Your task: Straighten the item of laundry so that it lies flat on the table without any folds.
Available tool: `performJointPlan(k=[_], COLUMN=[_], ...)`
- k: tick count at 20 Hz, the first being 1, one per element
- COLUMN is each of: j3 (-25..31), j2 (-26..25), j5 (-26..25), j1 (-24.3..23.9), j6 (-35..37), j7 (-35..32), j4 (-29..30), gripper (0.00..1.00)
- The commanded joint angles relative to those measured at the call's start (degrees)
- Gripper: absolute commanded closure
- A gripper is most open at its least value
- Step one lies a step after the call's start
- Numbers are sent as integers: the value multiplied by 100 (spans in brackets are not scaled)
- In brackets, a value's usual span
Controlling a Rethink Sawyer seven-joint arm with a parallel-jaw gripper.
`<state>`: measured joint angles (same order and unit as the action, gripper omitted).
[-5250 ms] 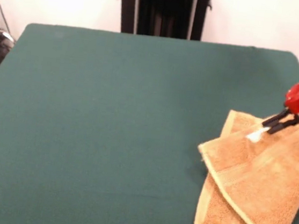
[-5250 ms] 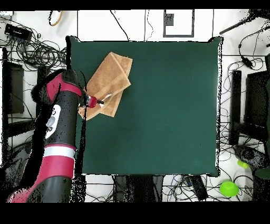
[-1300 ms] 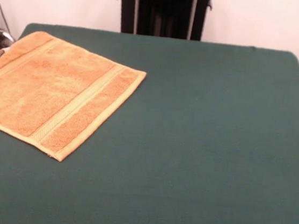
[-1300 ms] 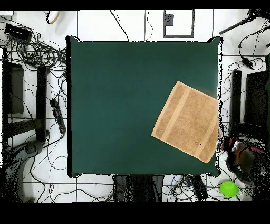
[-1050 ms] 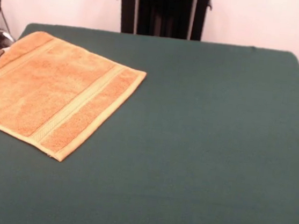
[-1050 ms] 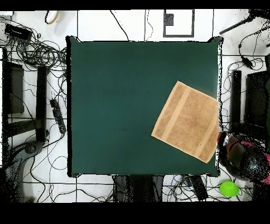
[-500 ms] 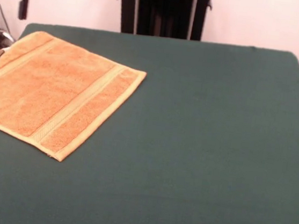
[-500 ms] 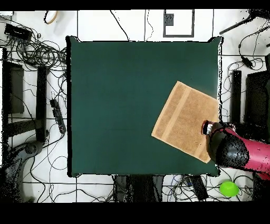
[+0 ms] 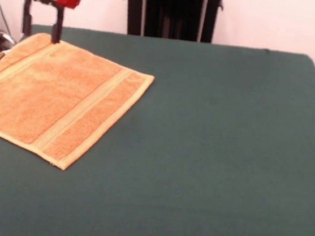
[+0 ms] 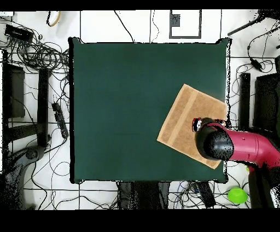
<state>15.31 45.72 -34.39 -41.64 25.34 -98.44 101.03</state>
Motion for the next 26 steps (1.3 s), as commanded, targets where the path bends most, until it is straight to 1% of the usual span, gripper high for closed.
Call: performJointPlan(k=[1,4,5,7,10,12,15,16,18,19,20,21,23,24,26], j3=[618,1277,1496,2083,2774,2981,3295,3479,3846,4064,4189,4316,4414,4434,4577], j2=[-714,-851,-978,-1157,-1451,-1635,-2094,-2243,-2513,-2685,-2767,-2848,-2926,-2942,-3105], j5=[298,610,721,1065,1482,1523,1744,1933,2454,2727,2880,2949,3066,3085,3087], j1=[-417,-1088,-1326,-1965,-2871,-3252,-3575,-3683,-3834,-3983,-4039,-4083,-4116,-4124,-4209], j6=[-162,-116,136,752,2065,2865,3842,4142,4646,4728,4798,4814,4774,4699,4553], j7=[-6,448,709,1291,2268,2827,3265,3279,3077,2994,2944,2998,2858,2763,2804], j4=[184,408,380,424,273,-39,-411,-390,-294,-141,-62,-15,76,103,166], gripper=[100,100,100,100,100,100,100,100,100,100,100,100,100,100,100])
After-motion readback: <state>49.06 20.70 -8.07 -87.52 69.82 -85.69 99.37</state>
